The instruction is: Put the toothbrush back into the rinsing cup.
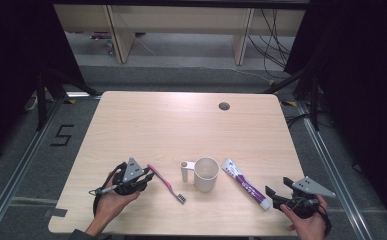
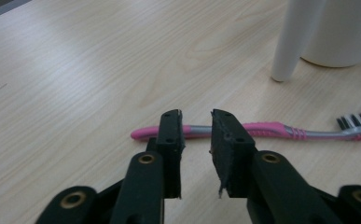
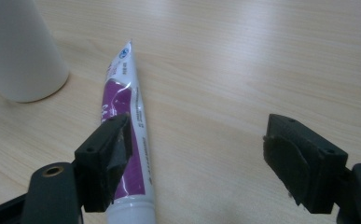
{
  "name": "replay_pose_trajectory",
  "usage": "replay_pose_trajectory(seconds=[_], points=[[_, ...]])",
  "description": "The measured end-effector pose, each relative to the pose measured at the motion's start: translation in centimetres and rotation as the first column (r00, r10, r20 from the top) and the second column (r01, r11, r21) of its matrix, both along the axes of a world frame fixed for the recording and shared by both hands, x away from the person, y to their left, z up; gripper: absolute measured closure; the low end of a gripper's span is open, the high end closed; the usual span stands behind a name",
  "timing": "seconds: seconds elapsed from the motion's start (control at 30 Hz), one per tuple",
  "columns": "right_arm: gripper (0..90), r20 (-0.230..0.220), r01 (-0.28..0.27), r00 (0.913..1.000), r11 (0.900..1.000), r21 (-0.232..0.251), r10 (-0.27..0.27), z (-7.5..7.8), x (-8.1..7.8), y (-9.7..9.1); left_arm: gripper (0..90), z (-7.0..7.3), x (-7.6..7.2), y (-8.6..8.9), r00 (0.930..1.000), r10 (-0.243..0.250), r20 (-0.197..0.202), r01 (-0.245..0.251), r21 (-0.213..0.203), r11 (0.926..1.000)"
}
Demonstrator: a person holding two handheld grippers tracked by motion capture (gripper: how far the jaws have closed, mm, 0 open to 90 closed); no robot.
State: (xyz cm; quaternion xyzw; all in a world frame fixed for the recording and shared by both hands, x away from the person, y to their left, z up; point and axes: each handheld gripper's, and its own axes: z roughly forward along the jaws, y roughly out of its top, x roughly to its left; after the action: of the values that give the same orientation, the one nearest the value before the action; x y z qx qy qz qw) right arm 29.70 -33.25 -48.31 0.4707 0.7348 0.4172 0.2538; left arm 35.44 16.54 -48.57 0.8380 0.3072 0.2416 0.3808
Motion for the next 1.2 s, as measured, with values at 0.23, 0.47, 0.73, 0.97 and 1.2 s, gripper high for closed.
replay_pose_trajectory(seconds=[0.23, 0.47, 0.73, 0.97, 1.2], points=[[25.0, -0.007, 0.004, 1.0, 1.0, 0.004, -0.003, -0.1, 0.0, -0.1, 88.4, -0.6, 1.5, -0.9, 0.9994, -0.007, -0.033, 0.007, -0.009, 0.9999], [25.3, -0.036, 0.018, 0.9992, 0.9994, 0.03, -0.017, -0.1, -0.2, 0.3, 89.5, -1.0, 2.4, -1.2, 0.9985, -0.018, -0.052, 0.019, 0.008, 0.9998], [25.4, -0.024, 0.019, 0.9995, 0.9995, 0.027, -0.018, -0.1, -0.1, 0.2, 89.5, -1.5, 3.7, -1.3, 0.9978, 0.002, -0.066, -0.001, 0.003, 1.0], [25.5, -0.016, 0.0, 0.9999, 0.9998, 0.019, 0.001, -0.1, 0.0, 0.1, 89.4, -2.1, 4.6, -0.9, 0.9964, 0.016, -0.083, -0.015, 0.01, 0.9998], [25.5, -0.05, 0.016, 0.9987, 0.9991, 0.038, -0.014, -0.1, -0.2, 0.3, 89.4, -2.6, 4.9, -0.7, 0.9943, 0.027, -0.103, -0.027, -0.001, 0.9996]])
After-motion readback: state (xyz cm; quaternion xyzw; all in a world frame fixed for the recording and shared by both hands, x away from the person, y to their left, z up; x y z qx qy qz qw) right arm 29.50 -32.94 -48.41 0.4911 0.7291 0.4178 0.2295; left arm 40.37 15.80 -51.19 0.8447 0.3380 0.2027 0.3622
